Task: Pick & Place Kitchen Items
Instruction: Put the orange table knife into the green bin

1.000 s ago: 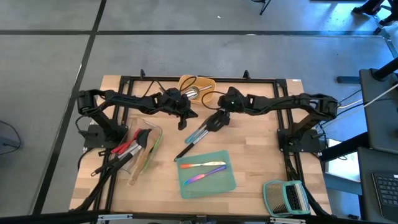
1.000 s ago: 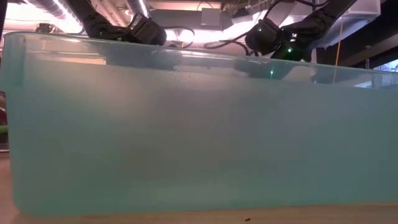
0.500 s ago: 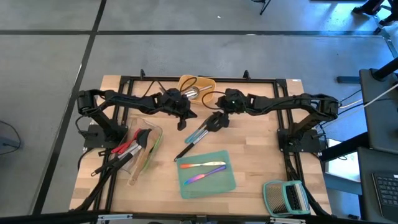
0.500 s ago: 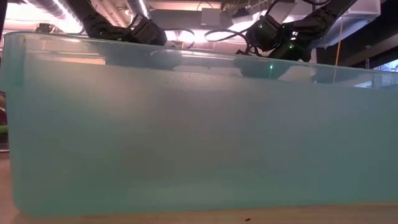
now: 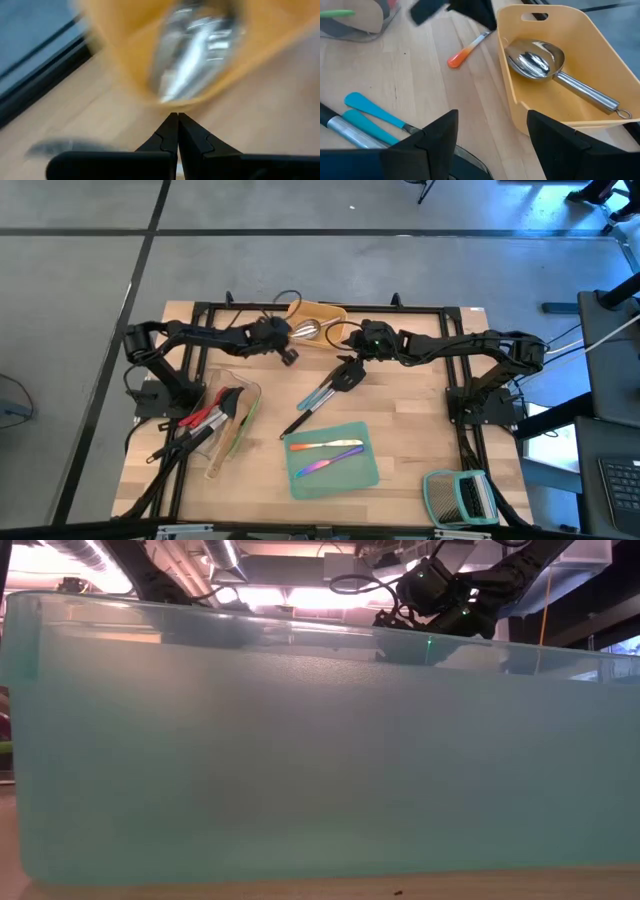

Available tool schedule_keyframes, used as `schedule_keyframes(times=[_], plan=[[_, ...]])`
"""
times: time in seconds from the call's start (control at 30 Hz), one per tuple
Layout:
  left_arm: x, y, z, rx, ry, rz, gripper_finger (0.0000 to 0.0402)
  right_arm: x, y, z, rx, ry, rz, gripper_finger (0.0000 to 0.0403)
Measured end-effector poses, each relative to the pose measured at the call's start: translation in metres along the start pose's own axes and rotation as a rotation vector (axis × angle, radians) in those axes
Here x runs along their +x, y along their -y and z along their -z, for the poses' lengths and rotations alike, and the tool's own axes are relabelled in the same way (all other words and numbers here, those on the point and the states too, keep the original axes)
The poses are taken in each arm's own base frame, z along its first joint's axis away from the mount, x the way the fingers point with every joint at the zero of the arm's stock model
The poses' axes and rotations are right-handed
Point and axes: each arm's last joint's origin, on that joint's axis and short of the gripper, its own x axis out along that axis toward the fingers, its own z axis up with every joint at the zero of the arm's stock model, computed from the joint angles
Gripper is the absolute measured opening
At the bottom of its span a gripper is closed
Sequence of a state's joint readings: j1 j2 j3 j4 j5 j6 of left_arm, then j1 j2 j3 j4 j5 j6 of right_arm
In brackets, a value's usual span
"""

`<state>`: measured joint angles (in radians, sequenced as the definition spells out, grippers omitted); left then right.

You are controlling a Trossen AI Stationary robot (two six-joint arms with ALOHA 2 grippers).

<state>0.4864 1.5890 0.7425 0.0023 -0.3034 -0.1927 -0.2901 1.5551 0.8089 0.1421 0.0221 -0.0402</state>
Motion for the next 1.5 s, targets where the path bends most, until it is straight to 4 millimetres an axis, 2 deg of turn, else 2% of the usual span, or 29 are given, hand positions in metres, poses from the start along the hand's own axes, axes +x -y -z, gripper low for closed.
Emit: schedule_keyframes(times=[0.17,0.33,0.47,0.93,1.3,1.5], plan=[[0.006,-0.025,-0.001,-0.151,-0.027,-0.075,0.0001,0.0,-0.002,0.0,-0.003,0.002,-0.004,0.024],[0.01,-0.044,-0.001,-0.201,-0.054,-0.093,0.0001,0.0,-0.006,-0.001,-0.01,0.007,-0.015,0.024],[0.012,-0.051,0.006,-0.216,-0.126,-0.124,0.0001,0.0,-0.01,-0.001,-0.018,0.01,-0.025,0.024],[0.04,-0.042,0.022,-0.191,-0.215,-0.08,0.0001,-0.001,-0.014,-0.003,-0.024,0.026,-0.033,0.024],[0.027,-0.018,0.023,-0.252,-0.259,0.085,0.0001,-0.001,-0.013,-0.003,-0.014,0.029,-0.028,0.024],[0.024,-0.011,0.022,-0.34,-0.233,0.08,0.0001,0.001,-0.017,-0.003,0.034,0.036,0.085,0.024]])
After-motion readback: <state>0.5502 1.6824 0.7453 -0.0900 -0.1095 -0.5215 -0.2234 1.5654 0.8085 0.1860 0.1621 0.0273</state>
